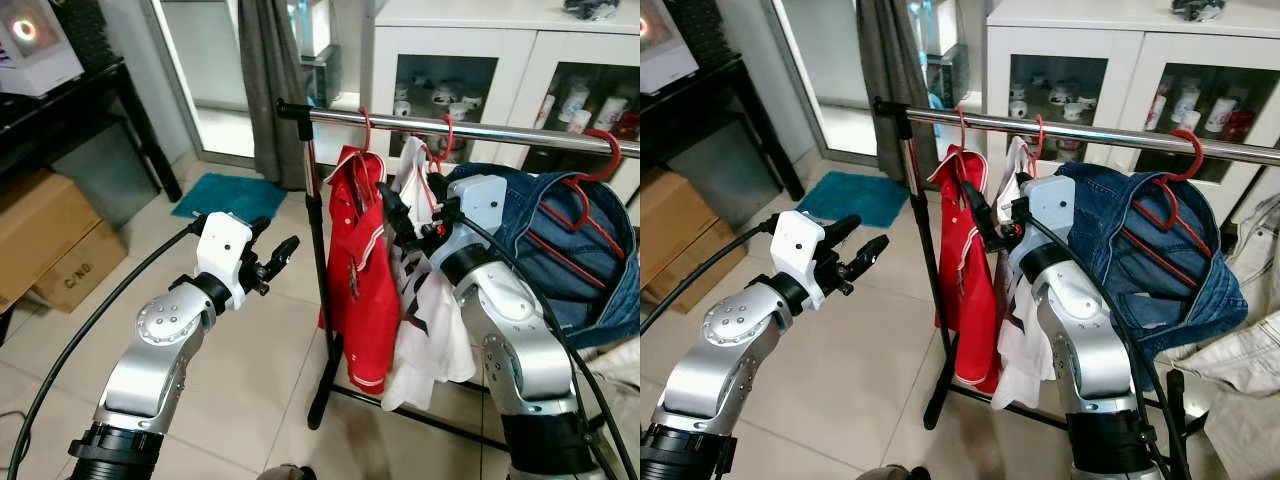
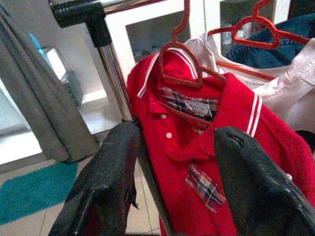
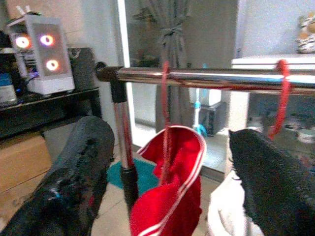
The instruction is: Hang hanger
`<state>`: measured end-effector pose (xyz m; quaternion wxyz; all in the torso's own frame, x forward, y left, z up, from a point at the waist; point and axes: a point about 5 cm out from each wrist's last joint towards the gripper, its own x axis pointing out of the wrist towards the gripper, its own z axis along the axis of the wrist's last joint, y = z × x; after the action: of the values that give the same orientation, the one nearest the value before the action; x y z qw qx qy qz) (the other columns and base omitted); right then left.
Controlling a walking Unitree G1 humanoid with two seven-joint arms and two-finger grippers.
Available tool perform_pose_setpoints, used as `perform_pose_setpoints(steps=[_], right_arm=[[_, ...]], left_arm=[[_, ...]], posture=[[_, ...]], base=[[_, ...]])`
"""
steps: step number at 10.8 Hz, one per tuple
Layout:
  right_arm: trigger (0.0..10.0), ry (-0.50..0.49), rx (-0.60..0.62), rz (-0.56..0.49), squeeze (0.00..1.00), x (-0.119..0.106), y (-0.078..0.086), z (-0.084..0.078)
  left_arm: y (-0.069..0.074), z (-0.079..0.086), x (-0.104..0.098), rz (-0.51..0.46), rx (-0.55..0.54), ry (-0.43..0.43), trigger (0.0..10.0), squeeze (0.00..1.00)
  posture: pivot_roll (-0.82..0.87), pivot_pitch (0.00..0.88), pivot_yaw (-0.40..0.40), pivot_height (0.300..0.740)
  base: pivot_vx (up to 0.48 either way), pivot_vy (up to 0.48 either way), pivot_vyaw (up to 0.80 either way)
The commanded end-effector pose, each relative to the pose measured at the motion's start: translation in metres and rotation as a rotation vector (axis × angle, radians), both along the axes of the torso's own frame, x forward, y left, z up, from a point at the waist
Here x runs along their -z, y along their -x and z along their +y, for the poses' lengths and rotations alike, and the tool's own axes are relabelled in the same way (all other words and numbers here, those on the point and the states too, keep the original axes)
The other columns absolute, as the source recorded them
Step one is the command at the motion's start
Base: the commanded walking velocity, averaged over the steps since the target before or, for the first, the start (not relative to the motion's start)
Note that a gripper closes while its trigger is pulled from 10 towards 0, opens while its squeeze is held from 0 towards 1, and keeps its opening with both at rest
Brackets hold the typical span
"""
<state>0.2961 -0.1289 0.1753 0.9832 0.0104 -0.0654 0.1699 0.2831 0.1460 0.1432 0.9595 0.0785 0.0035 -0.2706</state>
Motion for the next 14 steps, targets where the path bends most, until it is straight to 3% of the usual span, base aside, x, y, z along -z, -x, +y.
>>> perform_pose_setpoints(steps=[1,4,5,6,10,11,12,14], right_arm=[[10.0,0.020,0.015,0.007,1.00,0.001,0.002,-0.002],[10.0,0.035,0.055,0.086,0.97,0.011,0.006,-0.009],[10.0,0.029,0.051,0.083,0.81,0.011,0.007,-0.008],[10.0,0.064,0.037,0.072,0.00,0.009,0.006,-0.007],[10.0,0.096,-0.014,0.057,0.00,0.005,0.003,-0.003],[10.0,0.112,-0.036,0.069,0.07,0.005,-0.001,0.000],[10.0,0.136,-0.023,0.097,1.00,0.008,-0.006,-0.002],[10.0,0.184,0.061,0.149,1.00,0.011,-0.024,-0.012]], left_arm=[[-0.001,0.002,0.001,0.001,-0.001,-0.017,10.0,0.00],[-0.002,0.000,0.001,0.002,0.004,-0.014,10.0,0.00],[-0.001,0.000,0.002,0.004,0.004,-0.014,10.0,0.00],[-0.001,0.000,0.003,0.005,0.004,-0.011,10.0,0.00],[0.000,0.002,0.005,0.028,0.000,0.026,10.0,0.00],[0.005,-0.001,0.007,0.052,0.061,0.038,10.0,0.00],[0.010,-0.005,0.009,0.067,0.117,0.047,10.0,0.00],[0.018,-0.009,0.012,0.106,0.211,0.037,10.0,0.00]], posture=[[-0.06,0.000,0.118,0.740],[-0.06,0.000,0.121,0.740],[-0.07,0.000,0.121,0.740],[-0.07,0.000,0.120,0.740],[-0.06,0.000,0.113,0.740],[-0.06,0.000,0.115,0.740],[-0.06,0.000,0.115,0.740],[-0.06,0.000,0.117,0.740]], base=[[0.000,-0.281,0.00],[0.000,-0.312,-0.27],[0.000,-0.311,-0.66],[0.000,-0.311,0.00],[0.000,-0.227,0.00],[0.000,0.000,0.00],[0.000,0.000,0.00],[0.000,0.000,0.00]])
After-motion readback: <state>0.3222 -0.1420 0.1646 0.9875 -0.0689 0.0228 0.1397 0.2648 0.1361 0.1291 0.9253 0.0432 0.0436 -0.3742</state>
